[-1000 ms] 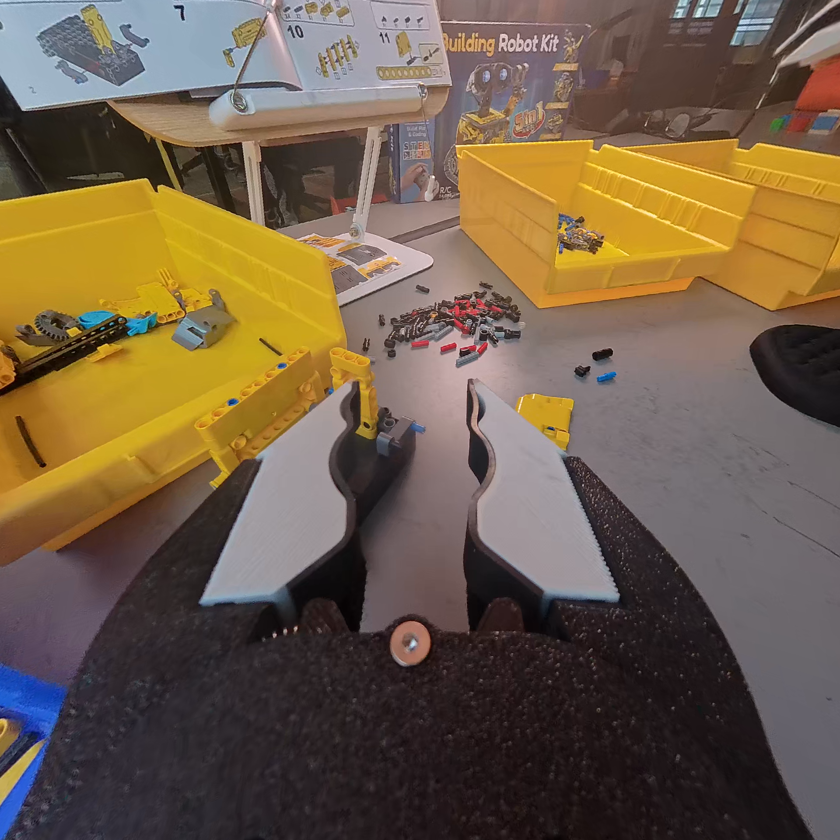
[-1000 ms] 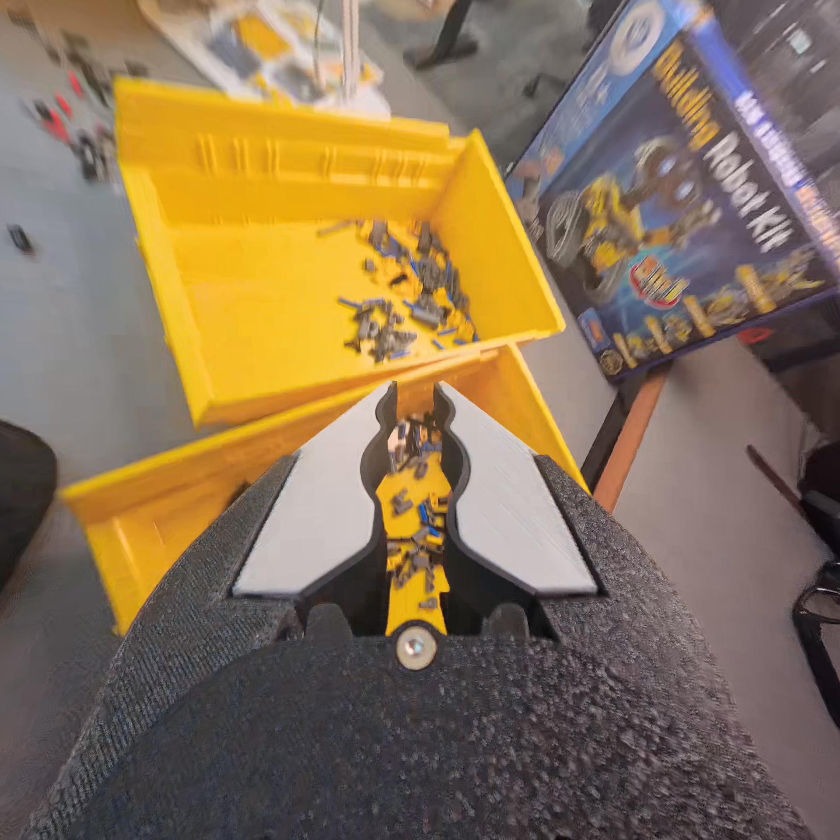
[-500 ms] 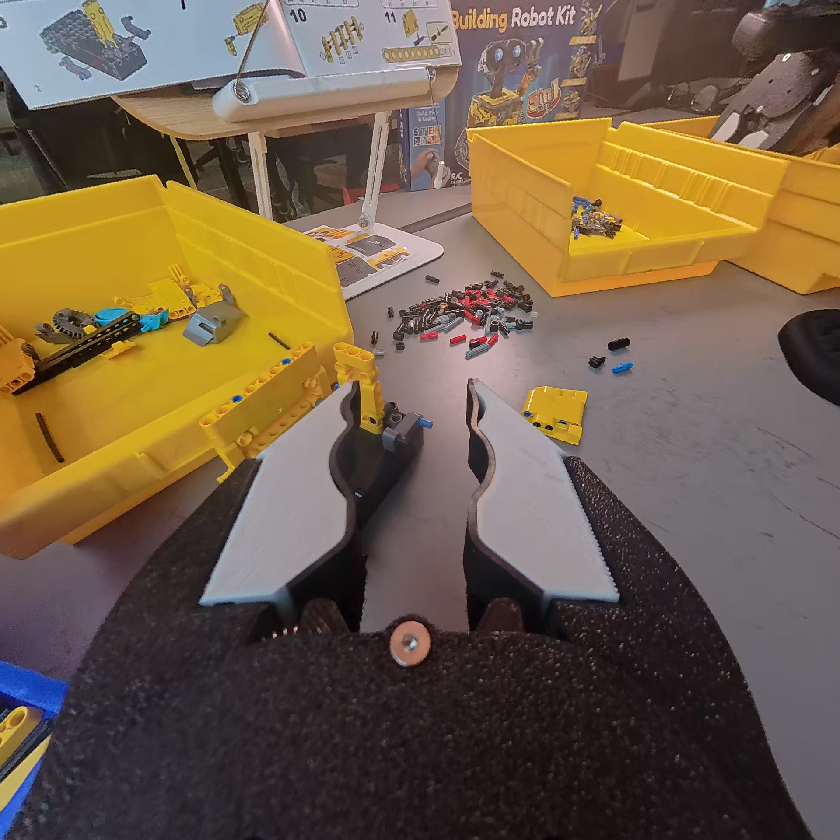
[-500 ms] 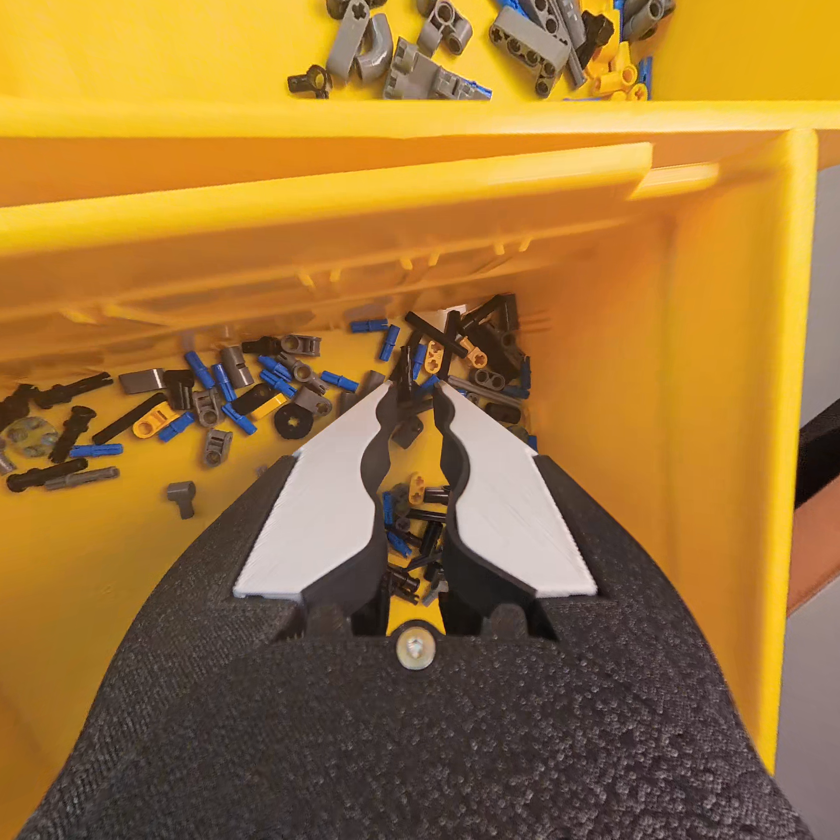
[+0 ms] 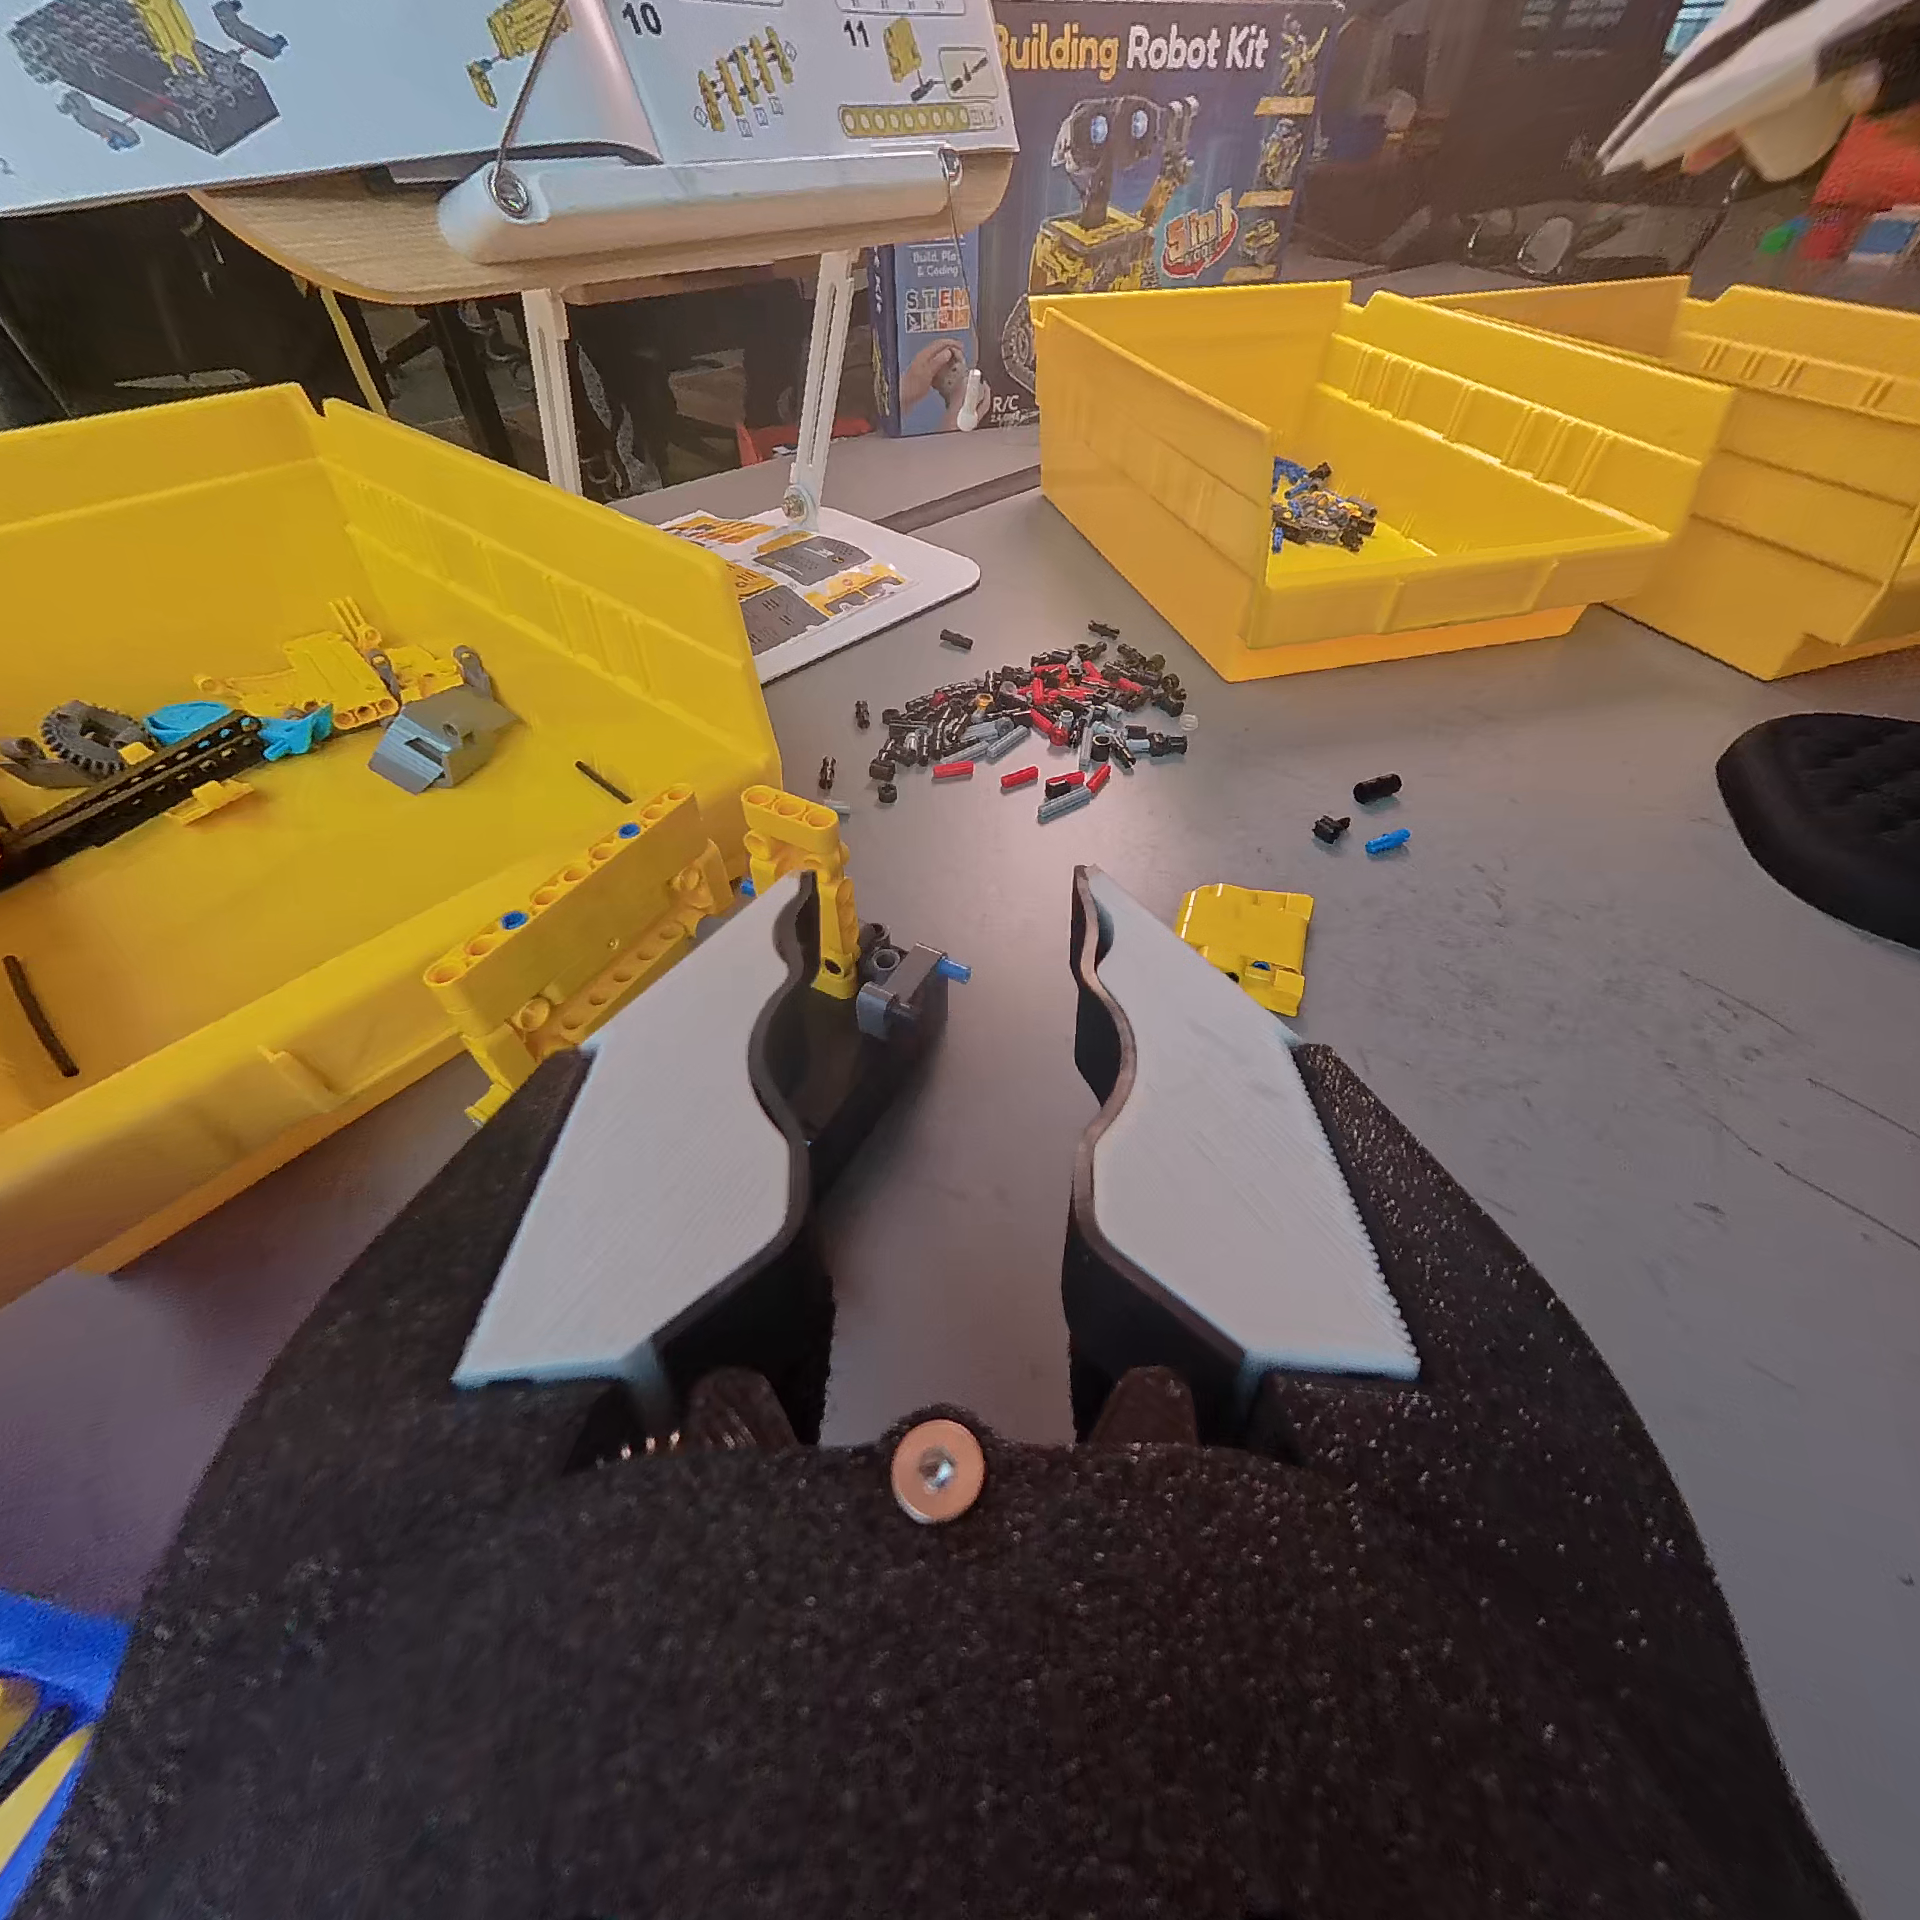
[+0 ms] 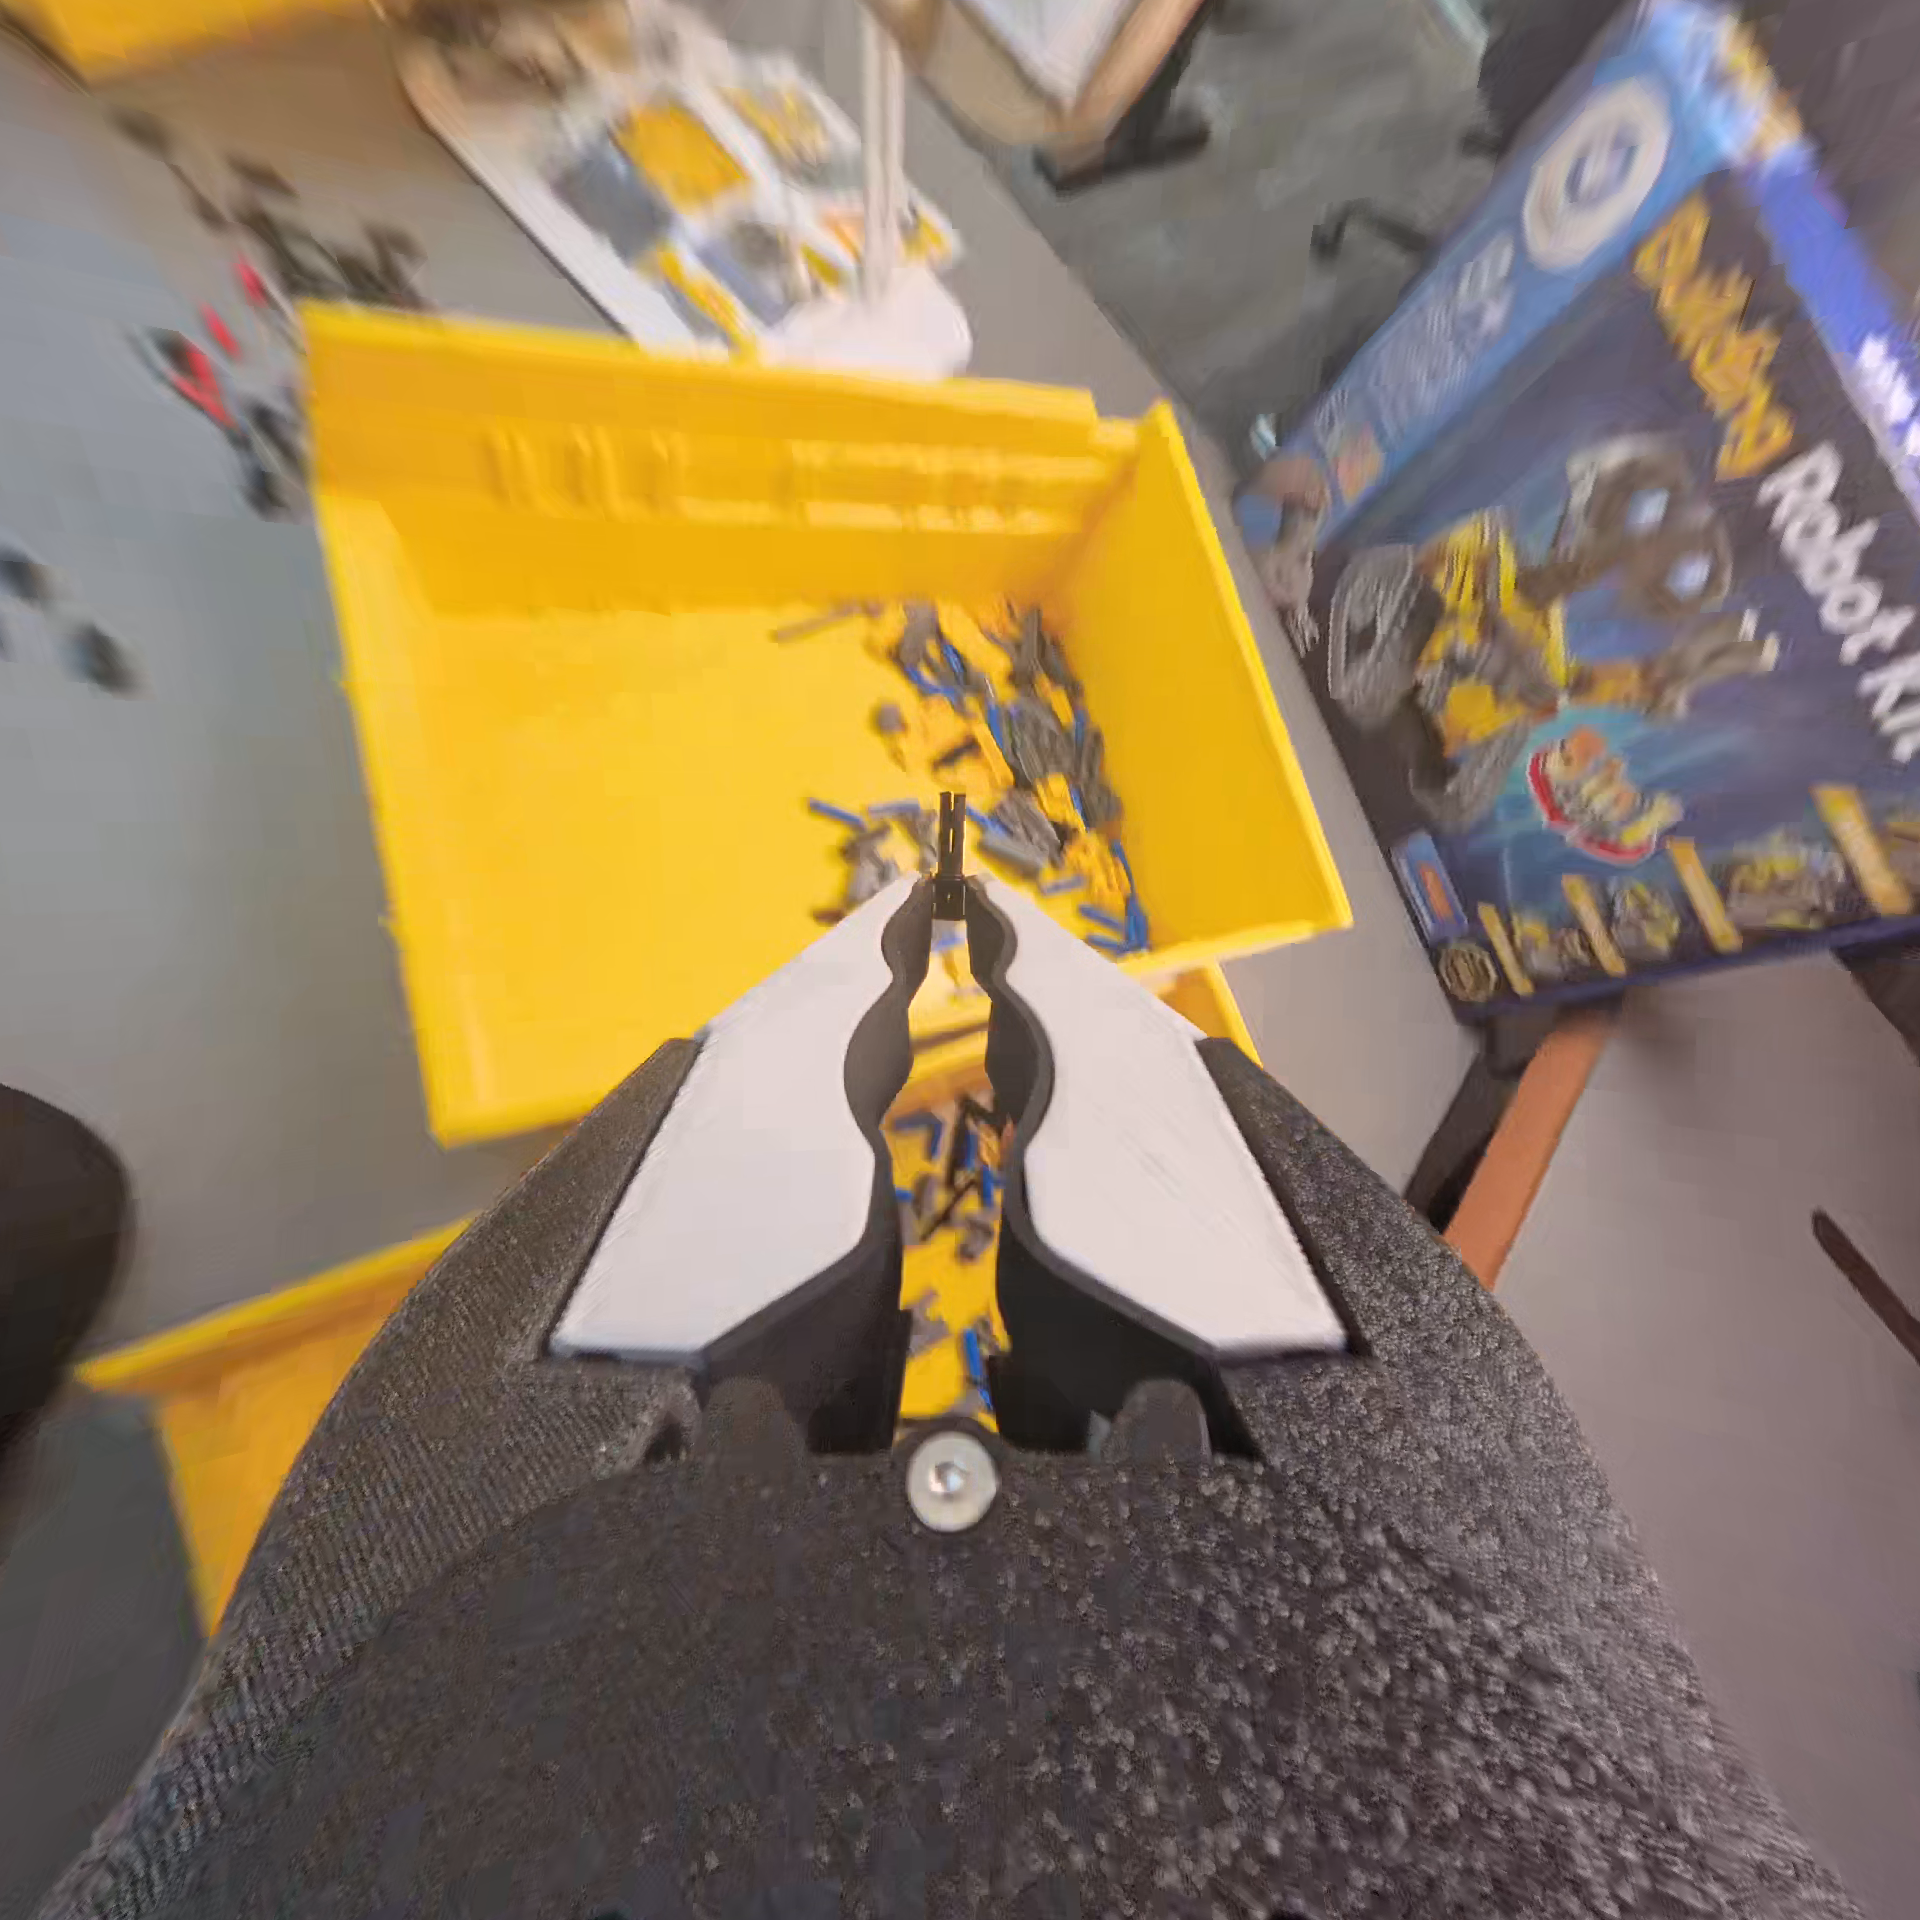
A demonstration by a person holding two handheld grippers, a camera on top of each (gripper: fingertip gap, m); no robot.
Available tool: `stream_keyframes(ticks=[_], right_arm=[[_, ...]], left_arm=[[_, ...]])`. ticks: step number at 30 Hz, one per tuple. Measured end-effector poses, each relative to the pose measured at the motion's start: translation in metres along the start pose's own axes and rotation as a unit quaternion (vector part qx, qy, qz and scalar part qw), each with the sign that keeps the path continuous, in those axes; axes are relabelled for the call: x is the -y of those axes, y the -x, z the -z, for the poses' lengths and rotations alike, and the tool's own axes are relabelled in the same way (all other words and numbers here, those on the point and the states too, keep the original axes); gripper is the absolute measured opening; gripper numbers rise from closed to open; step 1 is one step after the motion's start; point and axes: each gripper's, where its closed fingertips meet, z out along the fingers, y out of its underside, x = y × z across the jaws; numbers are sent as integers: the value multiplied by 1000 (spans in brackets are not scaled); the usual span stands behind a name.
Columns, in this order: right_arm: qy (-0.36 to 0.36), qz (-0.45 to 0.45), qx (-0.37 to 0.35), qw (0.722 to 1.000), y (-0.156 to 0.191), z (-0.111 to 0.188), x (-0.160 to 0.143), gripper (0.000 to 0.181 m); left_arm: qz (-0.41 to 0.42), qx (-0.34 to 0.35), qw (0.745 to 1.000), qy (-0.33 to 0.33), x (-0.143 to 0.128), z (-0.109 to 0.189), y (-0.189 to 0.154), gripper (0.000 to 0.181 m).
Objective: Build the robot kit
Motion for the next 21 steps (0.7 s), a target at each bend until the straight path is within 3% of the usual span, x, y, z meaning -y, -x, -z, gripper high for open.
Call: stream_keyframes(ticks=[2, 5, 9, 12, 16, 21], right_arm=[[-60, 11, 17, 998, 42, 16, 53, 5], [-82, 59, 74, 992, 124, 8, 94, 5], [-62, 105, 165, 979, 227, -37, 98, 5], [-35, 116, 204, 971, 277, -77, 84, 5], [-32, 126, 237, 963, 318, -108, 77, 6], [-3, 153, 241, 958, 315, -117, 59, 6]], left_arm=[[-4, -4, 1000, -5, 2, 0, -1, 47], [-11, -13, 1000, -17, 6, 2, -5, 47], [-14, -41, 999, -28, 12, 6, -17, 47], [-7, -68, 997, -40, 20, 6, -26, 51], [-11, -106, 994, -27, 26, -7, -41, 55], [-61, -122, 991, 4, 31, -39, -53, 36]])
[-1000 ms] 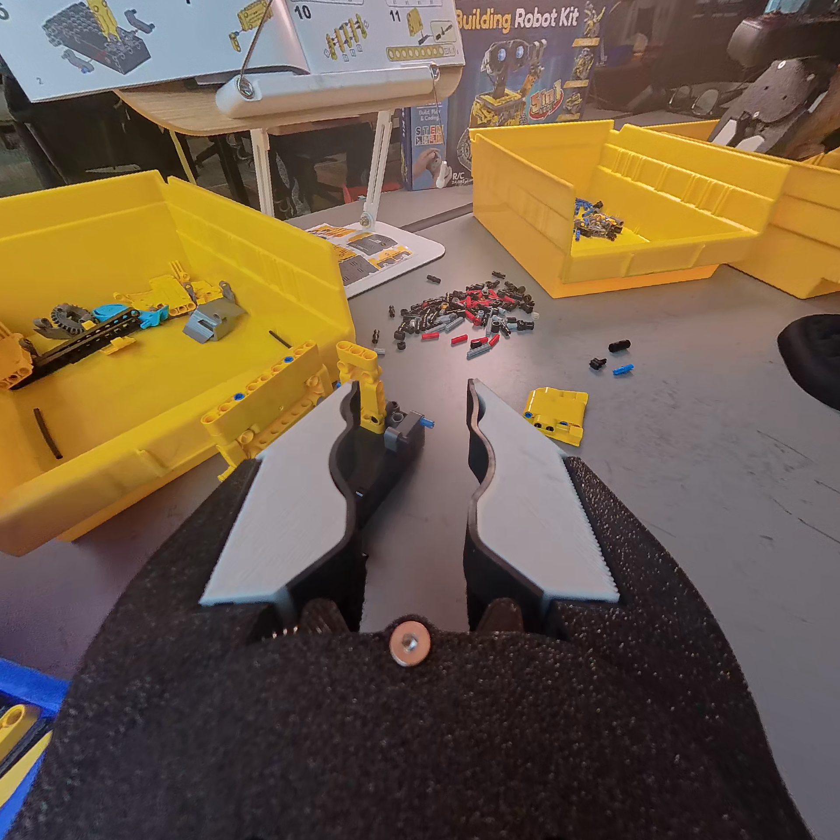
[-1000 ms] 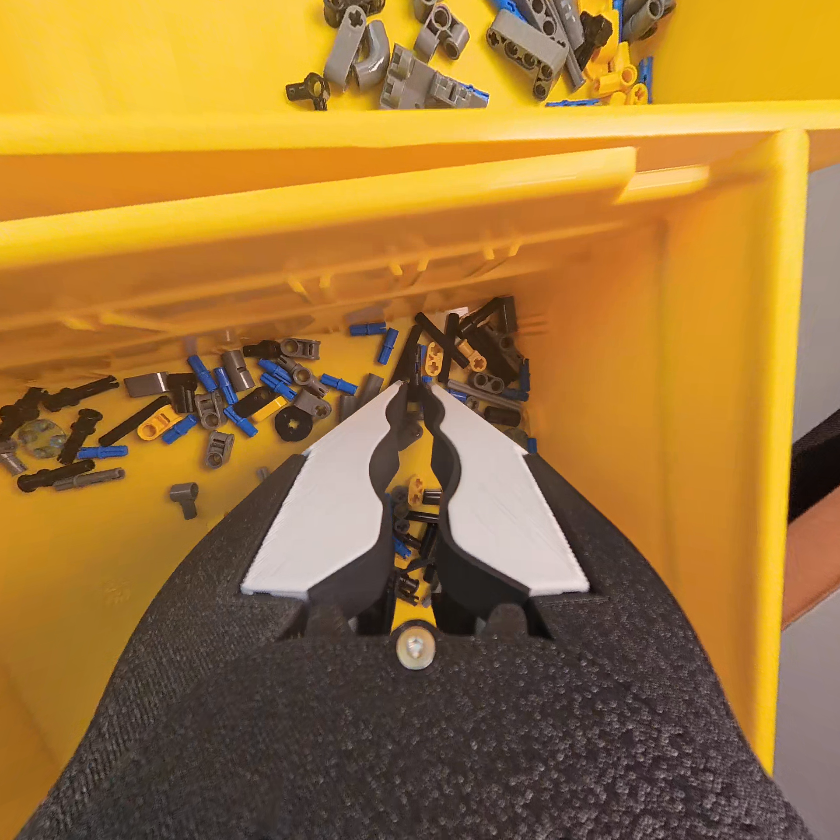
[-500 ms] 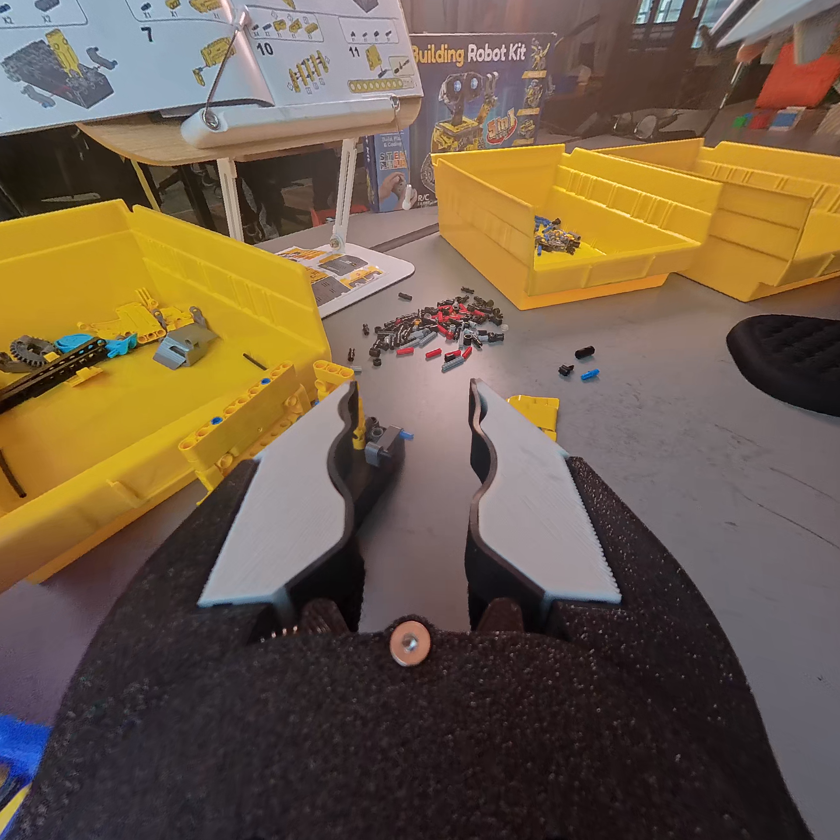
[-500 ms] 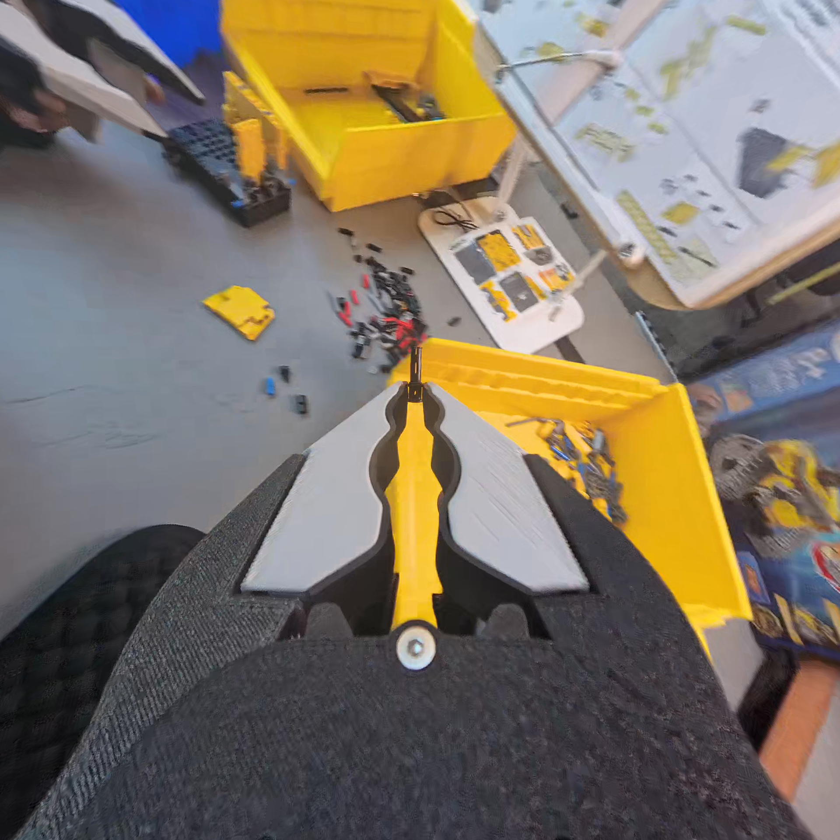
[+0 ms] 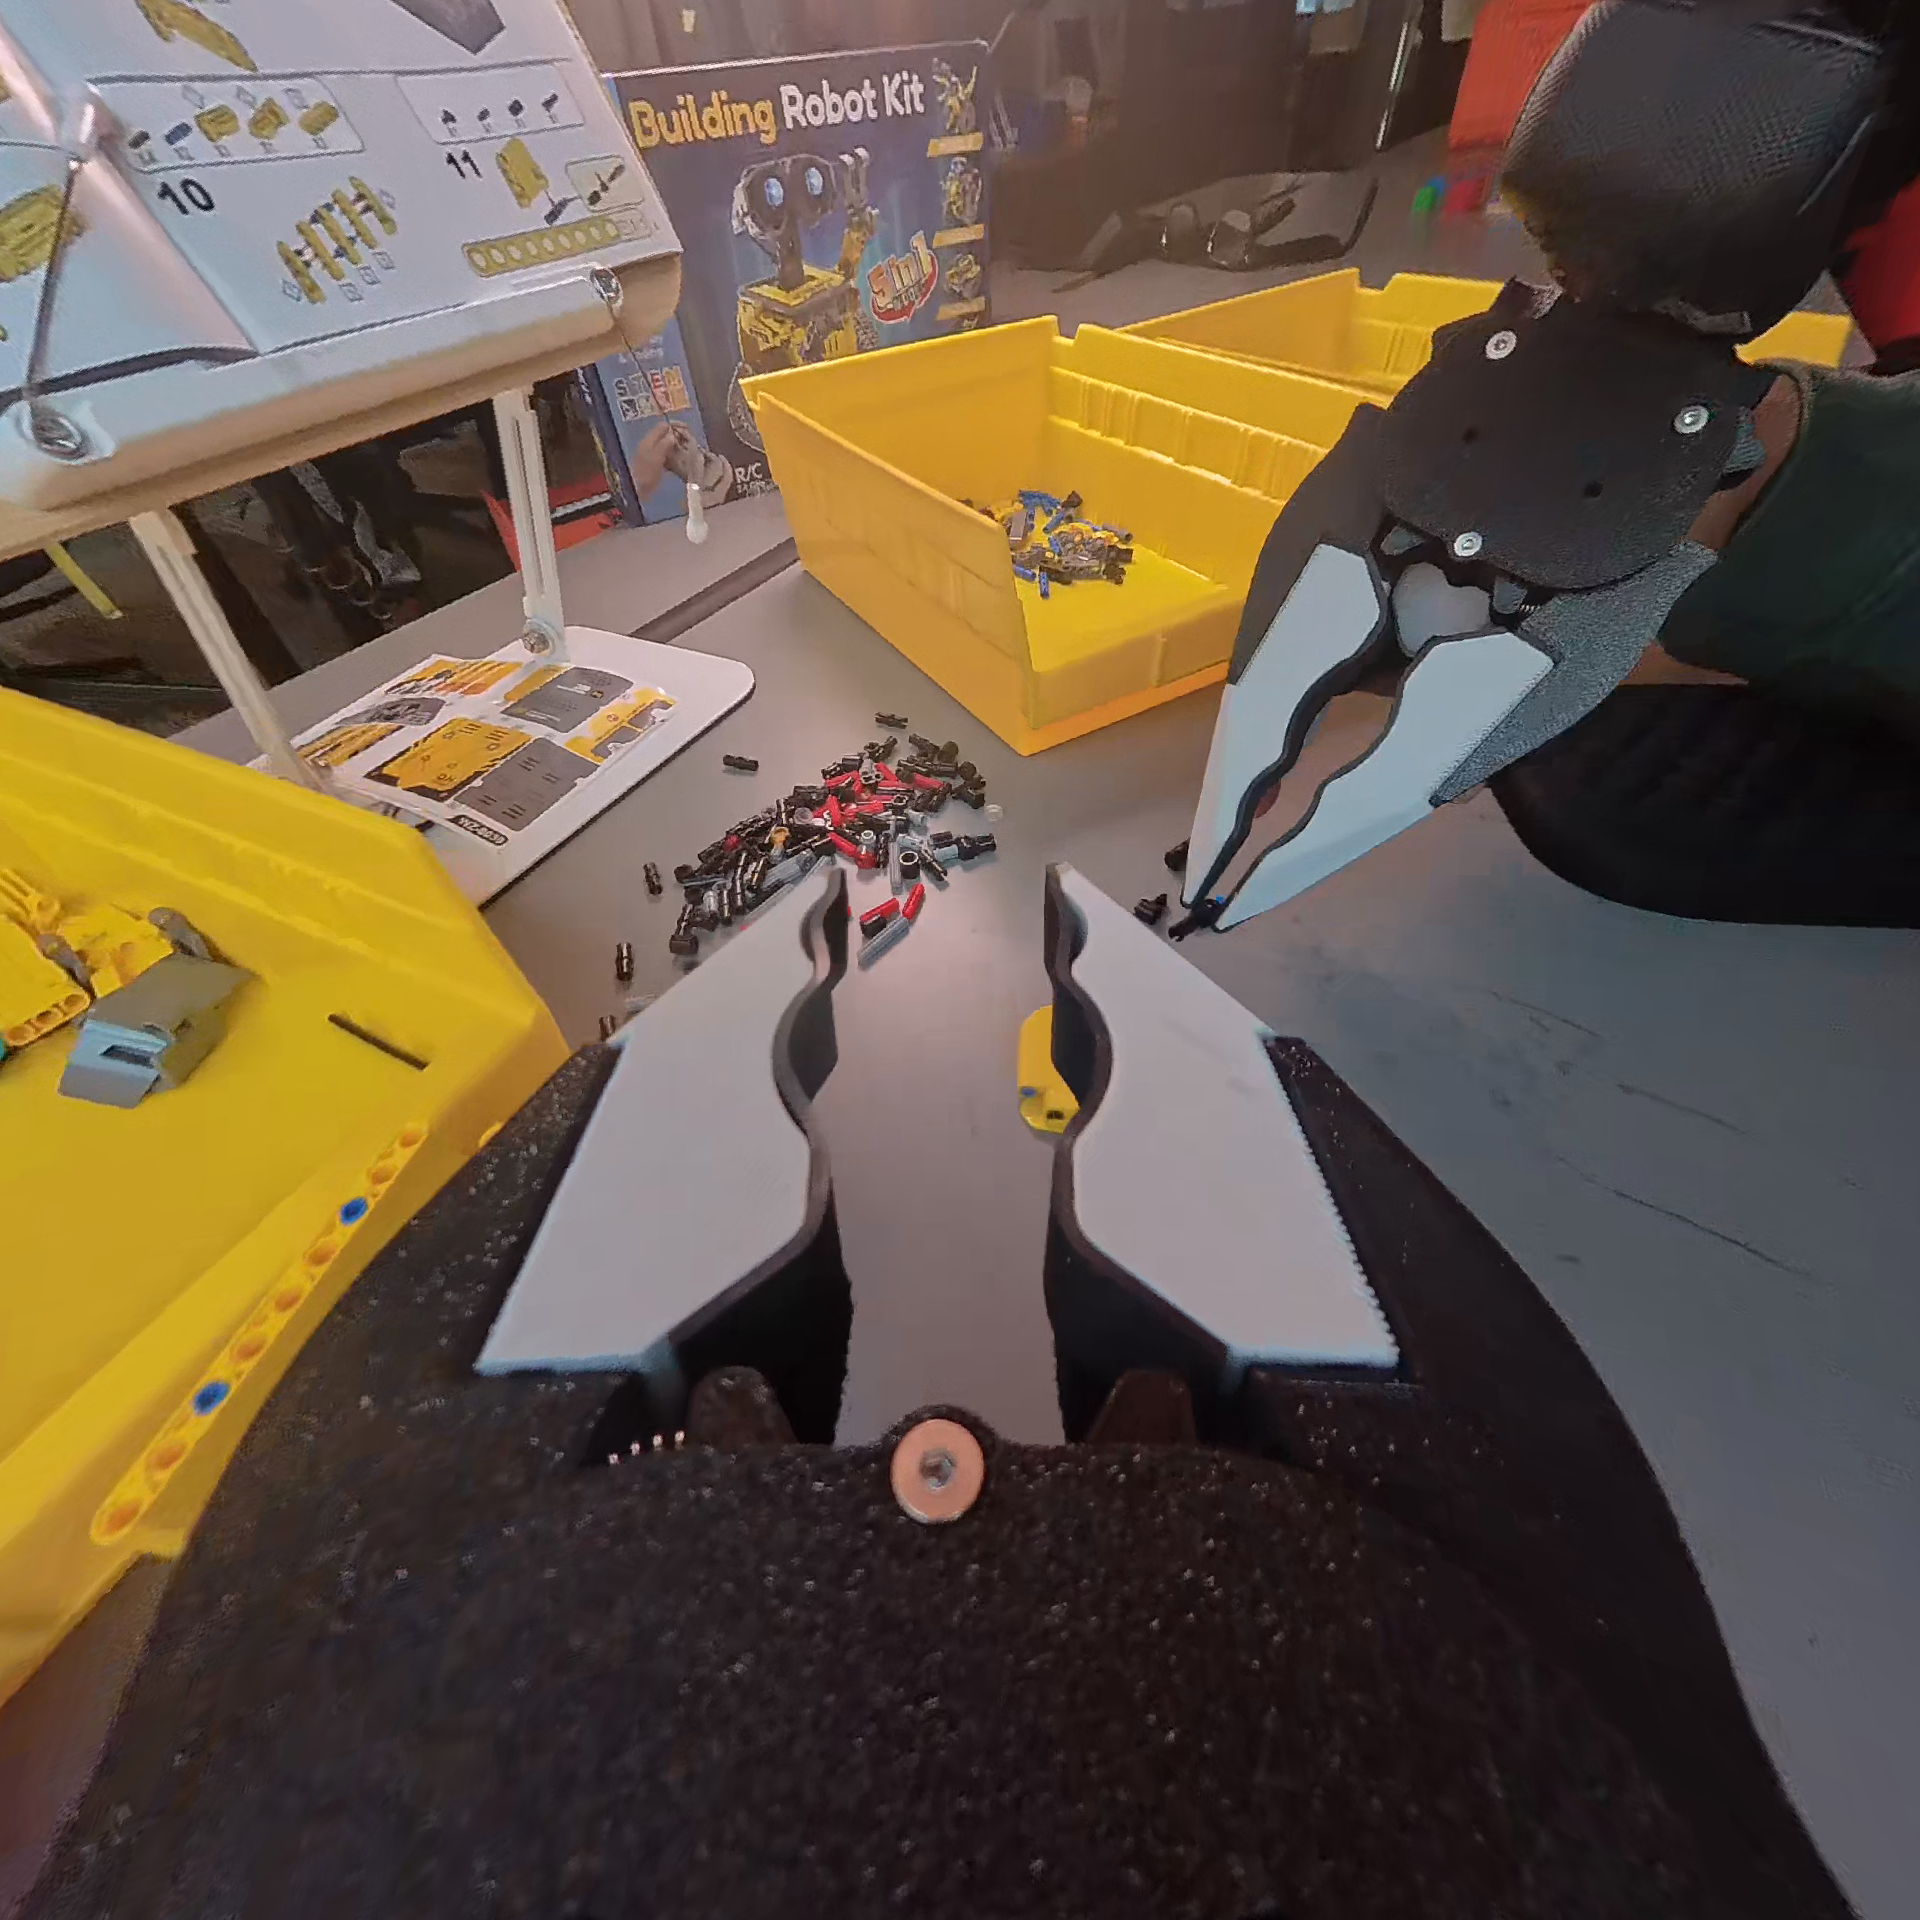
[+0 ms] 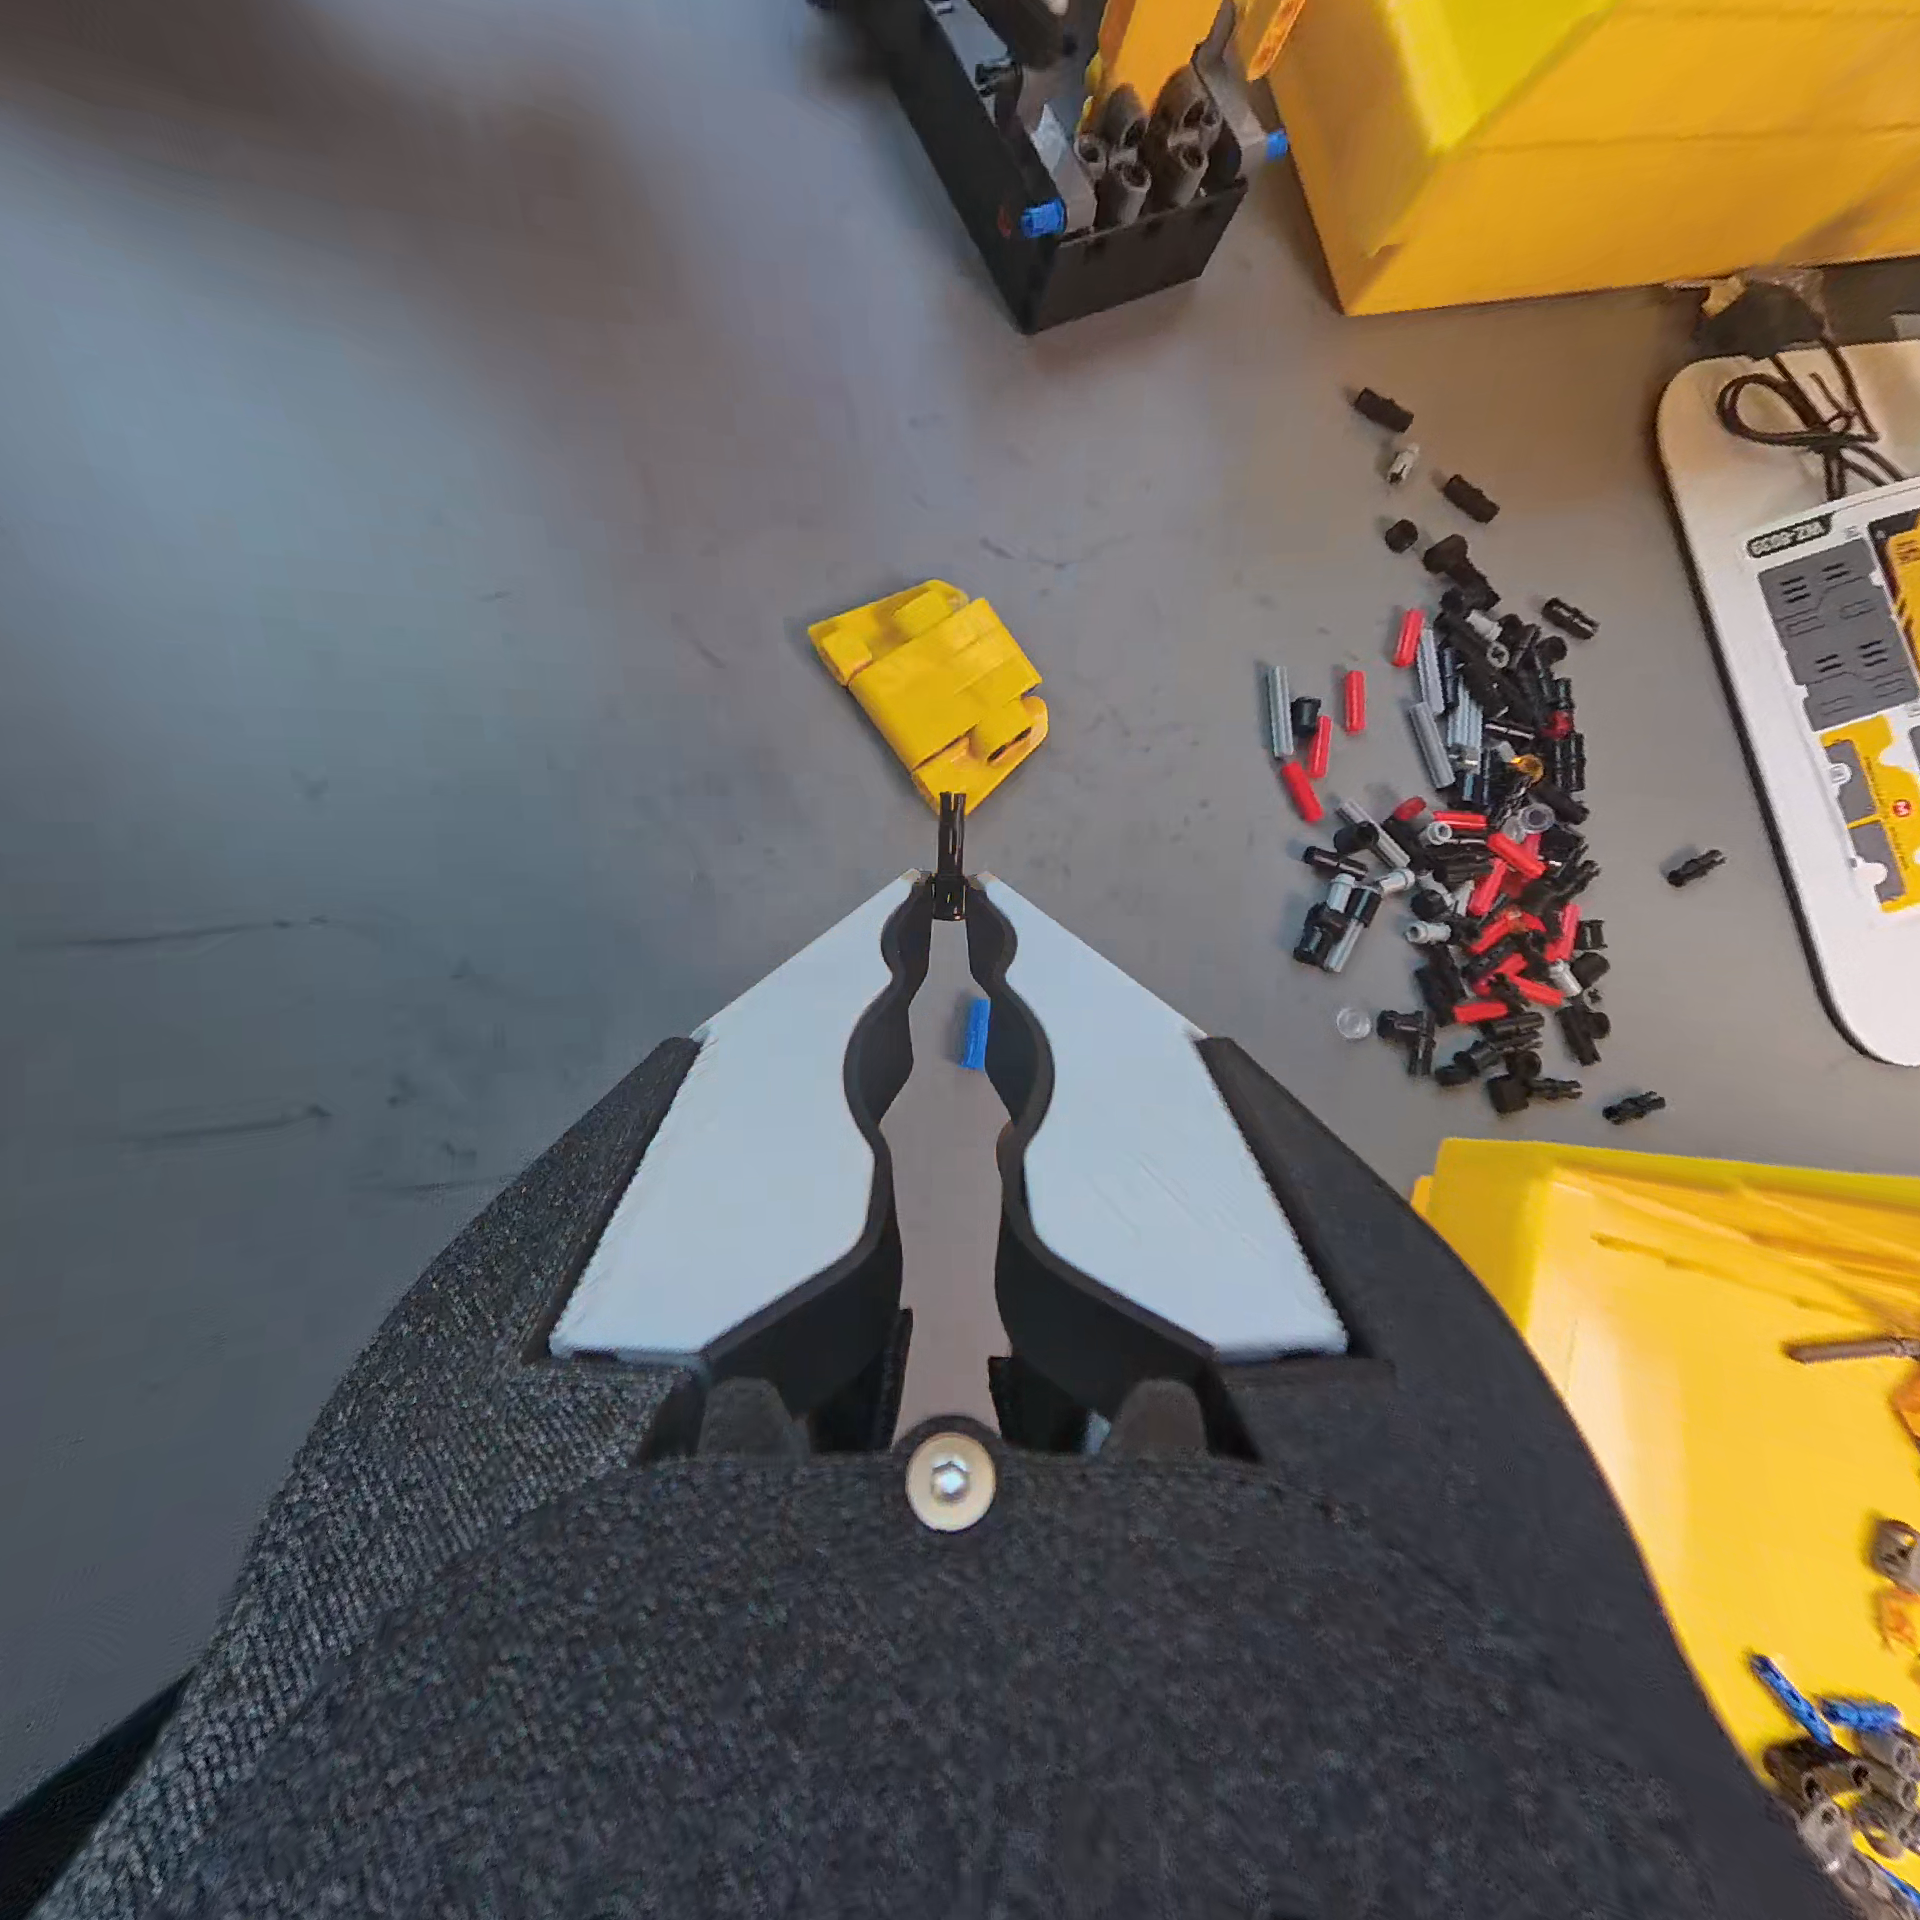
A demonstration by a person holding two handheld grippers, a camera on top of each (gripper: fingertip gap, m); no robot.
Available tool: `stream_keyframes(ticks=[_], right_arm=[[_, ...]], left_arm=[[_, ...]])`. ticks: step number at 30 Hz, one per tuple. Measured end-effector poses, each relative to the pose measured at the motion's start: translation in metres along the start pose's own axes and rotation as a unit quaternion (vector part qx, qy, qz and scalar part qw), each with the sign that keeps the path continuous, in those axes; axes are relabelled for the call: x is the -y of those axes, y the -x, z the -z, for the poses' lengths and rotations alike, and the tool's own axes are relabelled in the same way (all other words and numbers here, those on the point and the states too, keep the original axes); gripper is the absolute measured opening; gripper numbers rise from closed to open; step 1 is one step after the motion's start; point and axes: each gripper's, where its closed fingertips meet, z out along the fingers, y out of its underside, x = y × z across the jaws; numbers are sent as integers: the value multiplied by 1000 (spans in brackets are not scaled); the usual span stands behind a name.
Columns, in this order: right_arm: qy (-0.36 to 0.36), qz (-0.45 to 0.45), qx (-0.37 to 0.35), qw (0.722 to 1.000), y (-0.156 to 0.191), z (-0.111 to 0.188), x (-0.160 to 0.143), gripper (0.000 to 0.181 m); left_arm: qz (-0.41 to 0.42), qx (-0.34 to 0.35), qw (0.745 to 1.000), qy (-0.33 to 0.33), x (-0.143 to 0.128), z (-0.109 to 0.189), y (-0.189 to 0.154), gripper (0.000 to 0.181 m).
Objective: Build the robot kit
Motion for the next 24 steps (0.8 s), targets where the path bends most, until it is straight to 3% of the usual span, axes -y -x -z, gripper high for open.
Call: stream_keyframes(ticks=[7, 19, 24], right_arm=[[-10, 16, 80, 997, 30, 1, -18, 6], [-13, 20, 72, 997, 28, -10, -22, 15], [-57, 8, 61, 996, 22, -8, -9, 17]], left_arm=[[12, -91, 994, 62, -38, -23, -32, 38], [-13, -118, 980, 162, -66, -37, -41, 40], [-28, -117, 972, 203, -73, -43, -40, 46]])
